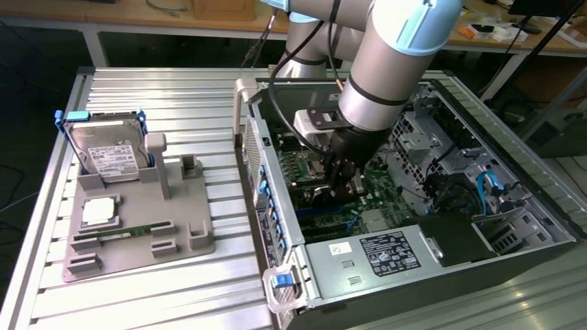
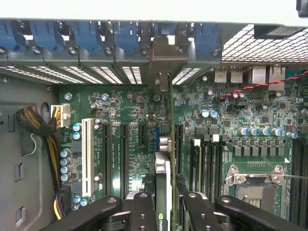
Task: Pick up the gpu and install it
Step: 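Insert the gpu into the slot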
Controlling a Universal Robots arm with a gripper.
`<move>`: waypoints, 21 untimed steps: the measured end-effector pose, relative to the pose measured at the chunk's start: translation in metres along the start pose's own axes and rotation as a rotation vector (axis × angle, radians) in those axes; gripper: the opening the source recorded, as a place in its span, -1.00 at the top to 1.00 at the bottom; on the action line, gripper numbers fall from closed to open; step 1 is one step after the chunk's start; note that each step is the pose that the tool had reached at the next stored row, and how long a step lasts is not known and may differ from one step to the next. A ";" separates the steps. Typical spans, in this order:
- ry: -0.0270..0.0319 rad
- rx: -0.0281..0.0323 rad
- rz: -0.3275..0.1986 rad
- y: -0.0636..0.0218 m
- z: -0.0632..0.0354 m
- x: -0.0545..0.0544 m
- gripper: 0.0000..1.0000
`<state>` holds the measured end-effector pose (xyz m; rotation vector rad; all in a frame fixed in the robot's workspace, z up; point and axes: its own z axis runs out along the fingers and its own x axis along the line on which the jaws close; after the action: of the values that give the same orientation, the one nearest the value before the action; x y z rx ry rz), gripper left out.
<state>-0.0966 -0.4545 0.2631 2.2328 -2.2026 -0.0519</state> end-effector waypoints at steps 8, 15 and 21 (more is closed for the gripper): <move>-0.0001 -0.0001 0.000 0.0001 -0.0002 0.002 0.46; -0.0001 -0.0001 0.000 0.0001 -0.0002 0.005 0.46; 0.0002 -0.0002 0.000 0.0002 0.0010 0.005 0.46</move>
<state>-0.0968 -0.4595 0.2619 2.2329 -2.2022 -0.0519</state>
